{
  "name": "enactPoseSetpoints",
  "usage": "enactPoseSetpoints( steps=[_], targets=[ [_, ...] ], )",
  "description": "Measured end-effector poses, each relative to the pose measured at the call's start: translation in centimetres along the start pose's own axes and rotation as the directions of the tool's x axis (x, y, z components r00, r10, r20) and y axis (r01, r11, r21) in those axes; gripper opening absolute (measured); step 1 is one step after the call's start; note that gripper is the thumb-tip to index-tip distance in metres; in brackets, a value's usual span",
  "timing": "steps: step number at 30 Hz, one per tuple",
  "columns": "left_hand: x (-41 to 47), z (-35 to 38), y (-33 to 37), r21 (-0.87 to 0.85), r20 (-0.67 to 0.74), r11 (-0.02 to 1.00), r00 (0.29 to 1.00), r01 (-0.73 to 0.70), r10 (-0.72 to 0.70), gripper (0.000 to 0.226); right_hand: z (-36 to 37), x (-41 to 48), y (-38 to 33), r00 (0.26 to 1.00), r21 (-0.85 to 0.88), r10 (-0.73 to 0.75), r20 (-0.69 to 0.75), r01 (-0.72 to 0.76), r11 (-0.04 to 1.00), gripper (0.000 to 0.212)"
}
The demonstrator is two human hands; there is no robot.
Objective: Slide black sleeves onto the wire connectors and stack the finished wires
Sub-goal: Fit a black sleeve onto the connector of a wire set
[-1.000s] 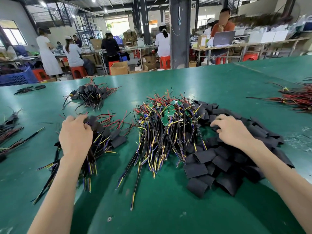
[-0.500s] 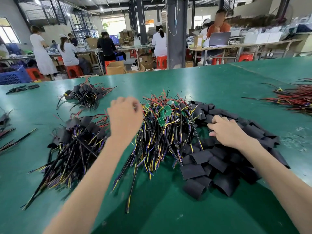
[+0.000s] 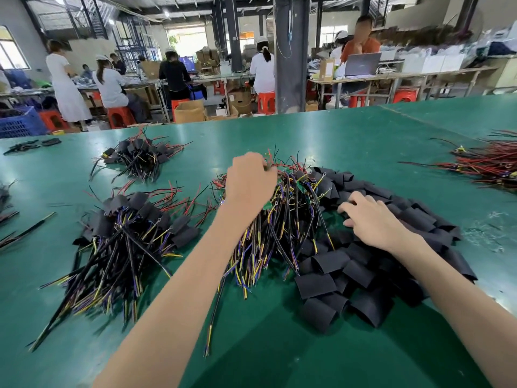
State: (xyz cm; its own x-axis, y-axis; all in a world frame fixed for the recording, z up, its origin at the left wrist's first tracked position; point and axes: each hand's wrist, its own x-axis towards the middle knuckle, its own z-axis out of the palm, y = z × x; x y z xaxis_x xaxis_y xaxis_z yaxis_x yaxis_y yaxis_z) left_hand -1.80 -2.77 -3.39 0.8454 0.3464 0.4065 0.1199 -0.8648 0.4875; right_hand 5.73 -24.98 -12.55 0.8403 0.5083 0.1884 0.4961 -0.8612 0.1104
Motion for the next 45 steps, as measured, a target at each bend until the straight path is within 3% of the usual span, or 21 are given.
enactPoseSetpoints(
  steps=[3,7,10,16,20,24,25,29,35,39,45],
  targets=[
    [0.7,-2.7,0.1,0.073,0.039,0.996,0.999,-0.041,0.038,0.022,-0.2,0.1,-0.3,0.999,0.053,0.046,0.011,-0.046,0.998,0.032],
    [1.0,-6.0,-0.1,0.165,-0.160,0.973,0.970,-0.159,0.186,0.023,-0.5,-0.1,-0.4,0.996,0.135,0.090,-0.010,-0.088,0.987,0.032],
    [0.6,-8.2,-0.9,0.129,-0.242,0.974,0.947,-0.186,0.213,0.023,-0.7,-0.2,-0.5,0.995,0.165,0.085,-0.044,-0.076,0.983,0.029],
    [-1.3,-9.0,-3.8,0.010,-0.066,0.990,0.988,-0.138,0.139,0.020,-0.9,0.3,-0.6,0.949,0.340,0.051,-0.310,0.061,0.938,0.019],
    [-3.9,-7.3,-5.8,-0.019,0.033,0.985,0.984,-0.173,0.174,0.029,-2.3,0.1,-1.8,0.877,0.566,0.180,-0.445,0.120,0.816,0.019],
    [-5.0,-4.9,-7.6,-0.019,-0.110,0.974,0.969,-0.224,0.221,0.011,-3.6,-0.6,-3.5,0.921,0.809,0.103,-0.375,0.271,0.521,0.021],
    [-5.3,-4.5,-7.8,-0.029,-0.139,0.973,0.965,-0.228,0.222,0.008,-3.5,-0.8,-3.9,0.926,0.800,0.067,-0.372,0.283,0.529,0.020],
    [-6.1,-3.5,-8.6,-0.018,-0.216,0.965,0.943,-0.261,0.251,0.004,-2.9,-0.9,-4.8,0.898,0.632,0.023,-0.440,0.291,0.718,0.016],
    [-6.8,-3.3,-8.6,-0.088,-0.276,0.946,0.921,-0.311,0.277,0.005,-2.9,-1.6,-5.5,0.900,0.646,-0.026,-0.434,0.331,0.687,0.028],
    [-7.1,-3.1,-8.5,-0.154,-0.273,0.937,0.924,-0.315,0.266,0.006,-2.7,-1.8,-6.1,0.932,0.666,-0.007,-0.362,0.264,0.697,0.040],
    [-7.3,-2.8,-8.5,-0.174,-0.255,0.932,0.929,-0.318,0.269,0.005,-3.1,-1.9,-6.3,0.937,0.671,0.023,-0.349,0.233,0.704,0.029]
  ],
)
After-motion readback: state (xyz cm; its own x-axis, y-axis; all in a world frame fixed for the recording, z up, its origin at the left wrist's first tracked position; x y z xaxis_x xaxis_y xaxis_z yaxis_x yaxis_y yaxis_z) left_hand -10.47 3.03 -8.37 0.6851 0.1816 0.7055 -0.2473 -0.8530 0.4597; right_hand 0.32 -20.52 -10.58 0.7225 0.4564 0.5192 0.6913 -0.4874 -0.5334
